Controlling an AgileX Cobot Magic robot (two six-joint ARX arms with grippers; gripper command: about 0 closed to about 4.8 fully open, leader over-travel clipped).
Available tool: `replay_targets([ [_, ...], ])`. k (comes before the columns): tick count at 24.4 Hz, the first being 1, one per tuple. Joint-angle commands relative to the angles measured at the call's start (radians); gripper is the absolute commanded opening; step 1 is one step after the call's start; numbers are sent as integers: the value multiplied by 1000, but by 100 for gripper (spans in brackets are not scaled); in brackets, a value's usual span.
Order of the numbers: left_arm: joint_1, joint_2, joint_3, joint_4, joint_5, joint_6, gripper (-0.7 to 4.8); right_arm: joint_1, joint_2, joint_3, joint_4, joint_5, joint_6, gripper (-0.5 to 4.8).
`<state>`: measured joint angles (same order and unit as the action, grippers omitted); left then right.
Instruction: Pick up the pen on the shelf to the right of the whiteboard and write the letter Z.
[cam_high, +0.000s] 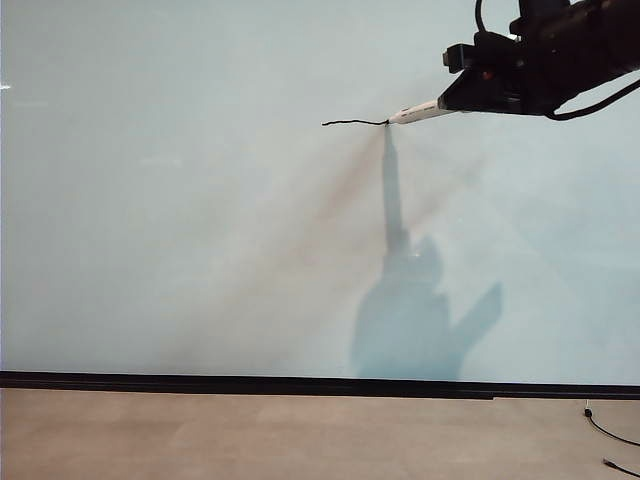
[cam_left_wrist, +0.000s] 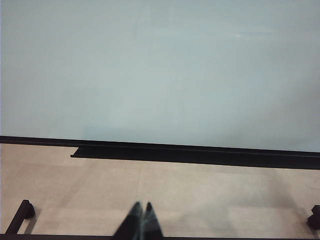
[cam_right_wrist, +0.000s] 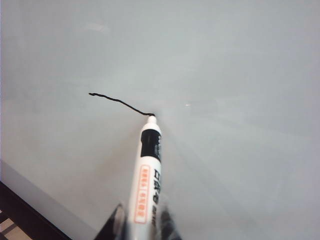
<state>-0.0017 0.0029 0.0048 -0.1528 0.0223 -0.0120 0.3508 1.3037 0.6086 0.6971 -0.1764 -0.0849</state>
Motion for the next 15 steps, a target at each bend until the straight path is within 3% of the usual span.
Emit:
replay_targets([
  [1, 0, 0, 2, 11, 0, 4, -5, -2, -3, 4, 10, 10, 3, -9],
  [6, 0, 0, 2, 11, 0, 4, -5, 29, -11, -9, 10, -104, -18, -9],
  [10, 0, 0, 2, 11, 0, 4, -5, 103, -21, -32, -5, -84, -74, -9],
  [15, 0, 0, 2, 11, 0, 4, -4, 183, 2, -28, -95, 17, -175, -9],
])
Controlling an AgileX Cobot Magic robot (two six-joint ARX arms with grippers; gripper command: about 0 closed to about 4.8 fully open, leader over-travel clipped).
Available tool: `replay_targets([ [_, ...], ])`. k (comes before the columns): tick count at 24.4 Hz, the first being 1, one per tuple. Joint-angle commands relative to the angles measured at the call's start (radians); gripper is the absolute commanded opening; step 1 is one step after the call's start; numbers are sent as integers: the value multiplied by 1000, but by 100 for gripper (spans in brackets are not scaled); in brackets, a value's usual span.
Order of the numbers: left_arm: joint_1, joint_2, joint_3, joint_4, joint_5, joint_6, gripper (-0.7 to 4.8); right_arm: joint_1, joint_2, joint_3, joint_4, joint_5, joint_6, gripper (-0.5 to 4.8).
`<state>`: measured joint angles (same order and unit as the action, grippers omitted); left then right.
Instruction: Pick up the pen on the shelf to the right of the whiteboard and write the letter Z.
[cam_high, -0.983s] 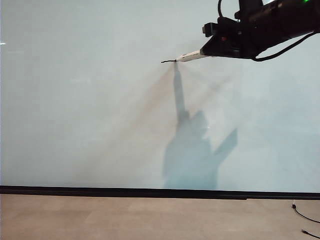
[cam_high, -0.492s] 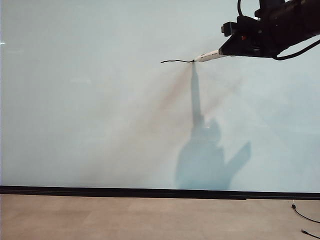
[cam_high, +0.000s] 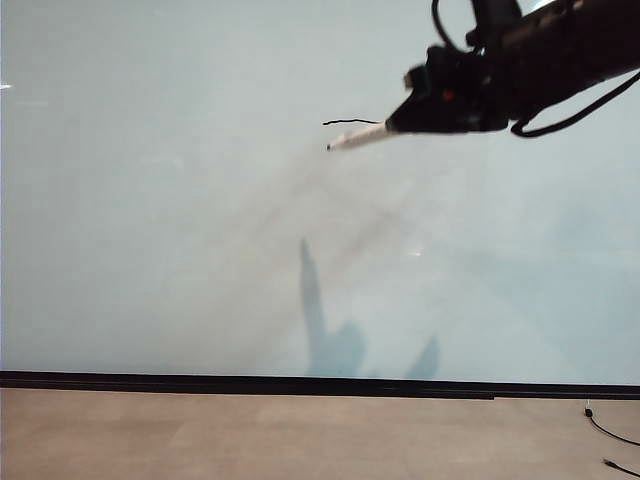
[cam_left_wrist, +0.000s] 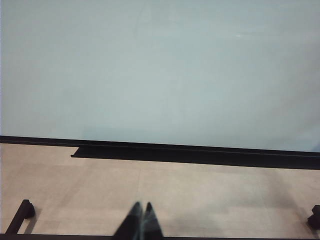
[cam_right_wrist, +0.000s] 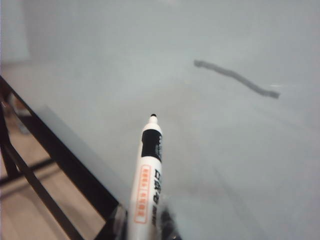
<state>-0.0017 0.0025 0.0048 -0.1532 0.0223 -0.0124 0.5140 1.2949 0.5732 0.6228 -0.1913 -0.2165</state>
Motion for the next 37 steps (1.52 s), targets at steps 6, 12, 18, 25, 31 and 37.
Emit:
replay_targets([
  [6, 0, 1, 2, 11, 1, 5, -5, 20, 81, 76, -100, 36, -98, -9],
  [12, 0, 1, 2, 11, 0, 5, -4, 19, 145, 136, -106, 45, -123, -9],
  [18, 0, 1, 2, 11, 0, 5, -5, 19, 189, 179, -136, 92, -125, -9],
  [25, 0, 1, 2, 11, 0, 5, -4, 19, 189, 179, -131, 142, -125, -9],
  [31, 0, 1, 2, 11, 0, 5, -4, 18, 189, 179, -115, 148, -126, -9],
  [37, 0, 1, 2, 11, 0, 5, -4, 16, 189, 179, -109, 148, -126, -9],
])
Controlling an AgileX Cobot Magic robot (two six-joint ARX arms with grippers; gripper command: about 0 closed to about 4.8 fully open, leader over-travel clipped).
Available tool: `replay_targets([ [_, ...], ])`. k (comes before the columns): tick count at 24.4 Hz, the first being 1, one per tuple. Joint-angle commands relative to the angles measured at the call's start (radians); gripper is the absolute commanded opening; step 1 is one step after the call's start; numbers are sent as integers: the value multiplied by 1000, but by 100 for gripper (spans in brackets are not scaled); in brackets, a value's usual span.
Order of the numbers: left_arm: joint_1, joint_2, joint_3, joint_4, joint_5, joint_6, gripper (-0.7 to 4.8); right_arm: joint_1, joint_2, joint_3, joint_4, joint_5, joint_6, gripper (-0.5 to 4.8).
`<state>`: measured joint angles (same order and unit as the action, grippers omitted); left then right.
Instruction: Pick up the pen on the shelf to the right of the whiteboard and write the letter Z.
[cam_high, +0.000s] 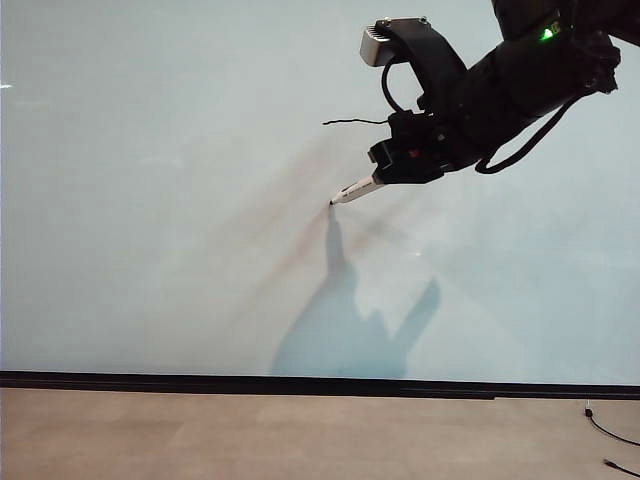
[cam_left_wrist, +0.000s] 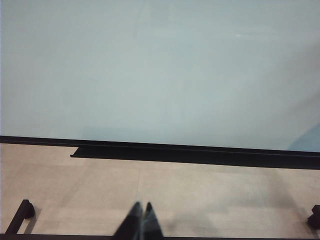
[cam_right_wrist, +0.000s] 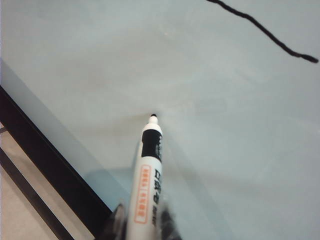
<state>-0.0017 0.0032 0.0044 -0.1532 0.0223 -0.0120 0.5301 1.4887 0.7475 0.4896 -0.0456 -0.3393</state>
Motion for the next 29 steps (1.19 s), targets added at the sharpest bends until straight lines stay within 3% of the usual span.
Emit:
replay_targets([
  [1, 0, 0, 2, 11, 0, 4, -4, 0, -5, 5, 29, 3, -3, -9],
  [29, 0, 0, 2, 11, 0, 4, -4, -13, -51, 2, -9, 44, -10, -9],
])
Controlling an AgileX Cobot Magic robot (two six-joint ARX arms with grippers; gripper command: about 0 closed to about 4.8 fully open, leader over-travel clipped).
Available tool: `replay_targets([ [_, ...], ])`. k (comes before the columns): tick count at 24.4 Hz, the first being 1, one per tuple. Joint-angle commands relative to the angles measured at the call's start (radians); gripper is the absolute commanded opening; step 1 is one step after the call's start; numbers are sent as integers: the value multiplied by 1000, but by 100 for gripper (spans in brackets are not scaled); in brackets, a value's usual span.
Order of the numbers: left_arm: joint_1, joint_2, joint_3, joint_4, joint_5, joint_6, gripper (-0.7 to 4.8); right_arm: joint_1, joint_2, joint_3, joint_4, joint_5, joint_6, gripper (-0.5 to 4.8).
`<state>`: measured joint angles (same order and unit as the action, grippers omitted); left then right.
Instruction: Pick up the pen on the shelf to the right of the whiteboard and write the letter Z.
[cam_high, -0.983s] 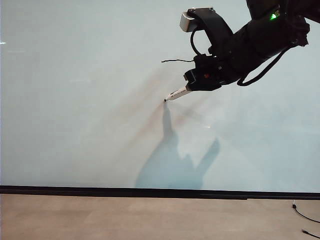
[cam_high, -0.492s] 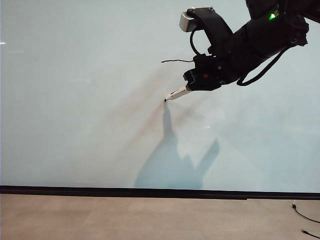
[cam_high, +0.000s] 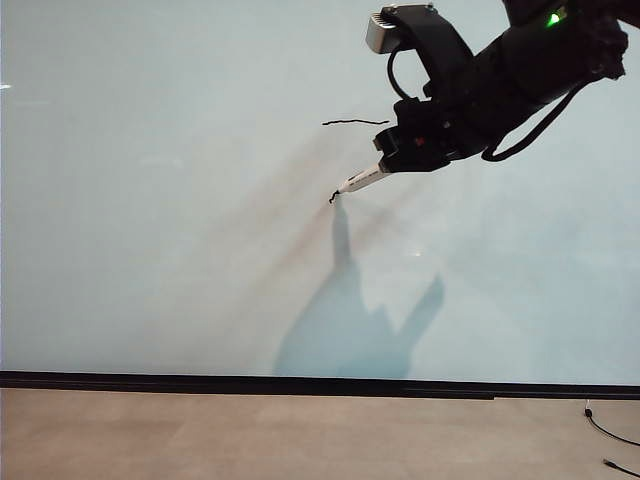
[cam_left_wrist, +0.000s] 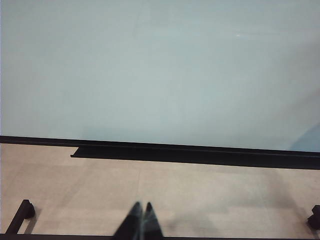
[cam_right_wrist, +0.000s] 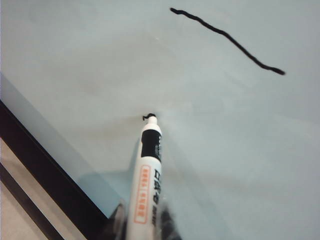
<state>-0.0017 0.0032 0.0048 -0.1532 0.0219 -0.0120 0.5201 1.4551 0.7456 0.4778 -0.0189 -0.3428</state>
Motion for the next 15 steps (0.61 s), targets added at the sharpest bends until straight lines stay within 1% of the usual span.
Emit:
replay_targets([
  [1, 0, 0, 2, 11, 1, 4, -5, -3, -28, 4, -7, 18, -11, -9],
  [15, 0, 0, 2, 11, 0, 4, -4, -13, -86, 4, -33, 28, -28, -9],
])
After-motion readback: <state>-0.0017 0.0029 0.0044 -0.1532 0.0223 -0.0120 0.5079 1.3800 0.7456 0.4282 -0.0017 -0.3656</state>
